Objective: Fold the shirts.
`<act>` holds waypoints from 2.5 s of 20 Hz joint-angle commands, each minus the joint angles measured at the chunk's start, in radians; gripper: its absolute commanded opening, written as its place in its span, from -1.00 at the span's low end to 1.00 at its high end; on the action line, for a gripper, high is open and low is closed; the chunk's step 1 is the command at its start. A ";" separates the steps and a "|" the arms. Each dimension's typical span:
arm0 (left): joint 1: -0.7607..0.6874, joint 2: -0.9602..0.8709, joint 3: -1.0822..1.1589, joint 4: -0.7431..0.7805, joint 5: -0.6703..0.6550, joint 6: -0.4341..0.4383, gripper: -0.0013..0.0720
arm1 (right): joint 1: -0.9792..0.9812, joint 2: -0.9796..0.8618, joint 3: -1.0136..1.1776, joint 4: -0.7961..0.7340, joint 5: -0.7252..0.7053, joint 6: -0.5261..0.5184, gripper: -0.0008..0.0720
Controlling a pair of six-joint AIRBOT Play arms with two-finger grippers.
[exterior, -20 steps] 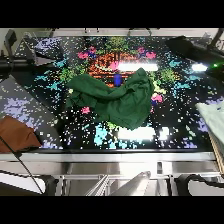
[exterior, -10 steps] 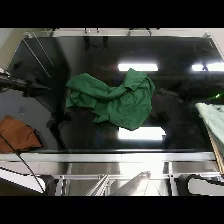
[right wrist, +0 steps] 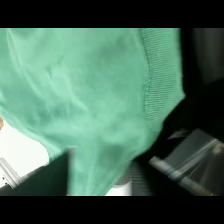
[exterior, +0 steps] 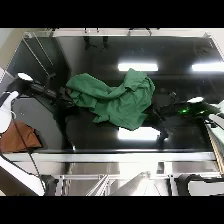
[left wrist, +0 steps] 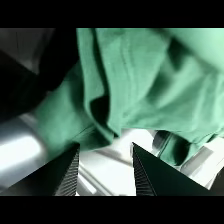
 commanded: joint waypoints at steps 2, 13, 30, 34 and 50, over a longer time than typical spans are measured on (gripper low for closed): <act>-0.026 -0.058 -0.003 0.014 0.001 0.002 -0.02 | 0.021 -0.018 0.002 0.076 -0.006 -0.037 -0.69; 0.011 0.125 -0.002 -0.295 0.049 0.163 -0.90 | -0.134 0.224 0.087 0.074 0.131 -0.046 -0.91; 0.090 0.311 -0.354 -0.003 -0.084 0.169 0.37 | -0.252 0.299 0.072 -0.209 0.199 0.086 -0.03; 0.128 0.267 -0.297 0.229 -0.056 0.038 0.91 | -0.320 0.299 0.072 -0.226 0.201 0.100 0.30; -0.153 0.106 -0.258 0.080 -0.001 0.091 -0.88 | -0.420 0.179 0.070 -0.391 0.176 0.132 0.30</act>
